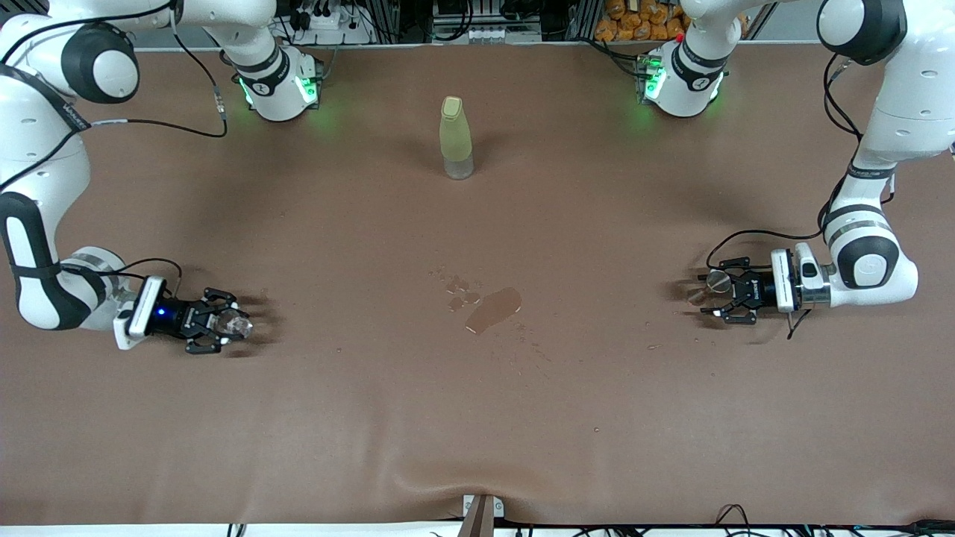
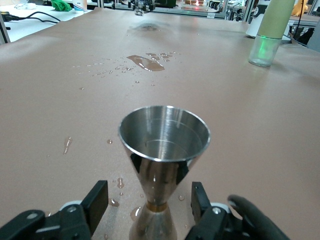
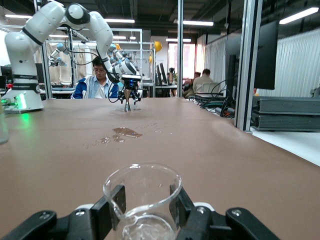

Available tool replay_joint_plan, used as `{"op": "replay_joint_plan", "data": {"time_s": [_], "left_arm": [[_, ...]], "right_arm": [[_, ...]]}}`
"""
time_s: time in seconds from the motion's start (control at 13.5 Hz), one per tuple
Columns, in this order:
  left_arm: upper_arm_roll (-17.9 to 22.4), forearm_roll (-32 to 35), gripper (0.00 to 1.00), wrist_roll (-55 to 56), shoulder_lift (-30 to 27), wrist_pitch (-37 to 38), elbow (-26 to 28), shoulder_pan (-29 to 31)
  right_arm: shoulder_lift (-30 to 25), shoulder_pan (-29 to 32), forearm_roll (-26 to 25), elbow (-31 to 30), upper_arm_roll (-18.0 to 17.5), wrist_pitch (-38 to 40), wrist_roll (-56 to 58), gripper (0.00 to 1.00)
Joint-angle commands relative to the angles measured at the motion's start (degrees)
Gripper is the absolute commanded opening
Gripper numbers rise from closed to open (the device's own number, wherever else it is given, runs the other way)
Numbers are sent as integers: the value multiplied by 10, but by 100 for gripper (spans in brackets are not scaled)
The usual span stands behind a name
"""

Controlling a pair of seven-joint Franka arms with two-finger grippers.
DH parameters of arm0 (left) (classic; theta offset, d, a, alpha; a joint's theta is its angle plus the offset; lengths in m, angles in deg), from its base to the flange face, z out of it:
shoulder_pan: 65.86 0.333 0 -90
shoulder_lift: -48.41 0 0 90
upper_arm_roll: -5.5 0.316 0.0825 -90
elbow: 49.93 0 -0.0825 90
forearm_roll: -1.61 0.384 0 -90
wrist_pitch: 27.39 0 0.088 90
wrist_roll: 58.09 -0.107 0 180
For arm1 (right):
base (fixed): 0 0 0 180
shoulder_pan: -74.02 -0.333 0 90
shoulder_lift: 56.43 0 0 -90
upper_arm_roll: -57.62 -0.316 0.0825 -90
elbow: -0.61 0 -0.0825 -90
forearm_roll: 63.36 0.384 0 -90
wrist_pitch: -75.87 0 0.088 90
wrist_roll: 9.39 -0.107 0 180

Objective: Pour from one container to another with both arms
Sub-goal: 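Close the right gripper on the beaker while the left gripper grasps the jigger, then lift the beaker with the right gripper while the left gripper brings the jigger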

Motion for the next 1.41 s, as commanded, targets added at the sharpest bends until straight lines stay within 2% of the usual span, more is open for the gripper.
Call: {"op": "replay_joint_plan", "data": {"time_s": [0.0,0.22,0.52,0.59,0.67,0.74,0.81,1.11,1.33], "left_arm": [[0,-15,72,-11,-8,-4,5,0],[0,-19,62,-8,-9,-1,5,1],[0,-20,50,-7,-10,1,6,1],[0,-20,38,-7,-10,1,5,1],[0,-20,20,-6,-10,1,2,1],[0,-19,7,-4,-13,1,-1,1],[1,-19,1,-4,-17,1,-1,0],[0,-15,0,-2,-31,1,-12,-2],[-15,-17,0,-2,-45,1,-19,-6]], "right_arm": [[-52,-44,27,-9,0,-26,-82,0],[-91,-90,50,-14,0,-57,-116,0],[-106,-136,89,-17,1,-74,-154,0],[-127,-143,89,-28,2,-87,-175,0],[-167,-153,89,-63,2,-115,-198,0],[-217,-162,90,-109,0,-155,-222,0],[-254,-177,97,-137,0,-179,-235,0],[-316,-224,154,-209,0,-242,-238,0],[-320,-247,195,-239,0,-251,-223,0]]}}
